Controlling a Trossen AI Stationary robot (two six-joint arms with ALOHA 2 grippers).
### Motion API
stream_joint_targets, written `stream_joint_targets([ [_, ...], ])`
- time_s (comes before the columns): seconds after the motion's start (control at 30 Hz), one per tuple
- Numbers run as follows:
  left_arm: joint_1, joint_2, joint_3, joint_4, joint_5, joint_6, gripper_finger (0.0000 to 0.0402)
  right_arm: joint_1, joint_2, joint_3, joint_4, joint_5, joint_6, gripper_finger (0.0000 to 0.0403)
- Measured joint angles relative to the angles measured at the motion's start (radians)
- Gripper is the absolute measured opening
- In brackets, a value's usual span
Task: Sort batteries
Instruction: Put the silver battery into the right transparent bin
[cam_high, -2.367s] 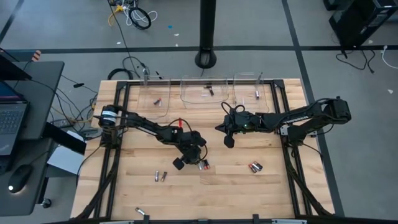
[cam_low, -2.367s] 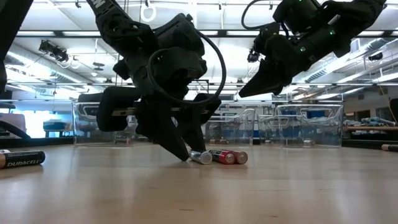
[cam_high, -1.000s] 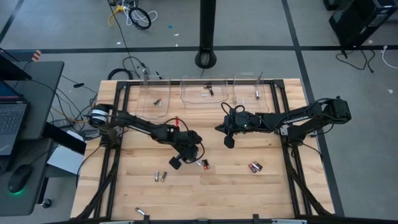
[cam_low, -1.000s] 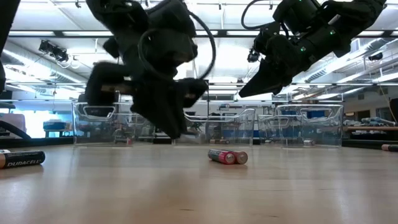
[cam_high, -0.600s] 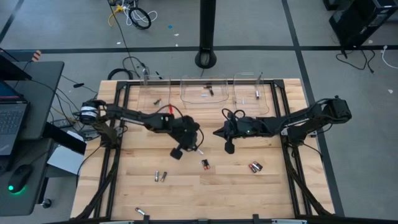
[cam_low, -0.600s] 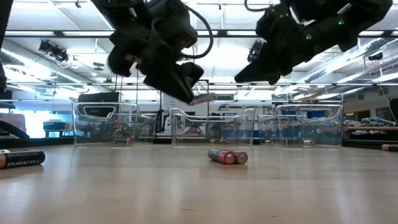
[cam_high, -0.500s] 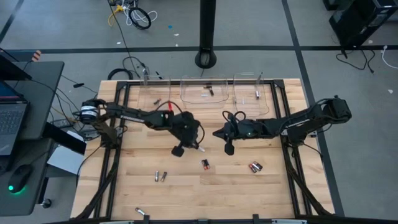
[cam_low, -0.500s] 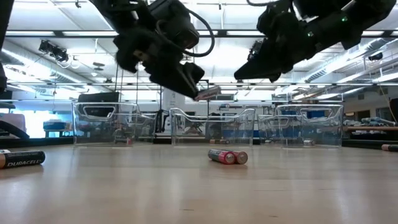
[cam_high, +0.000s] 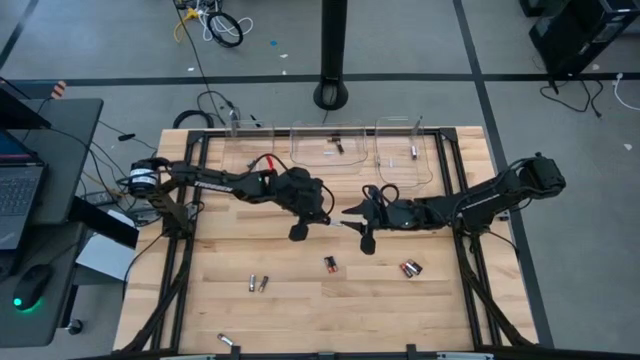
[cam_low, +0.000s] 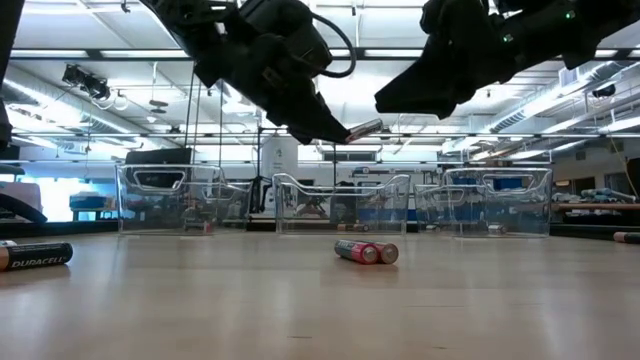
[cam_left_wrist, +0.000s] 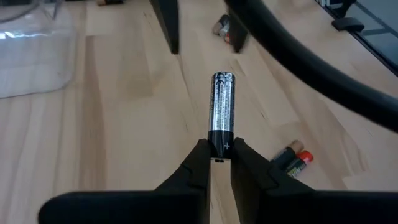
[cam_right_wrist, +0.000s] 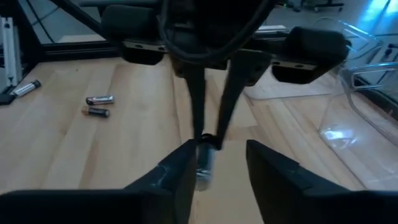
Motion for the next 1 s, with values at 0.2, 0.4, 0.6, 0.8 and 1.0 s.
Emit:
stream_joint_targets([
  [0.2, 0.000, 0.000, 0.000, 0.037, -0.023, -0.048, 0.0043, 0.027, -0.001, 0.000, -0.017, 0.000, 0.004, 0.0202],
  [0.4, 0.000, 0.000, 0.000, 0.071, -0.028, -0.065, 0.0043, 0.021, -0.002, 0.000, -0.033, 0.000, 0.023, 0.0195],
  [0.6, -0.001, 0.000, 0.000, 0.075, -0.032, -0.065, 0.0043, 0.007, -0.002, 0.000, -0.047, 0.000, 0.026, 0.0158],
  [0.8, -0.001, 0.000, 0.000, 0.085, -0.032, -0.065, 0.0043, 0.007, -0.002, 0.000, -0.051, 0.000, 0.026, 0.0118],
  [1.0, -0.003, 0.000, 0.000, 0.108, -0.032, -0.066, 0.0043, 0.006, -0.002, 0.000, -0.074, 0.001, 0.025, 0.0082],
])
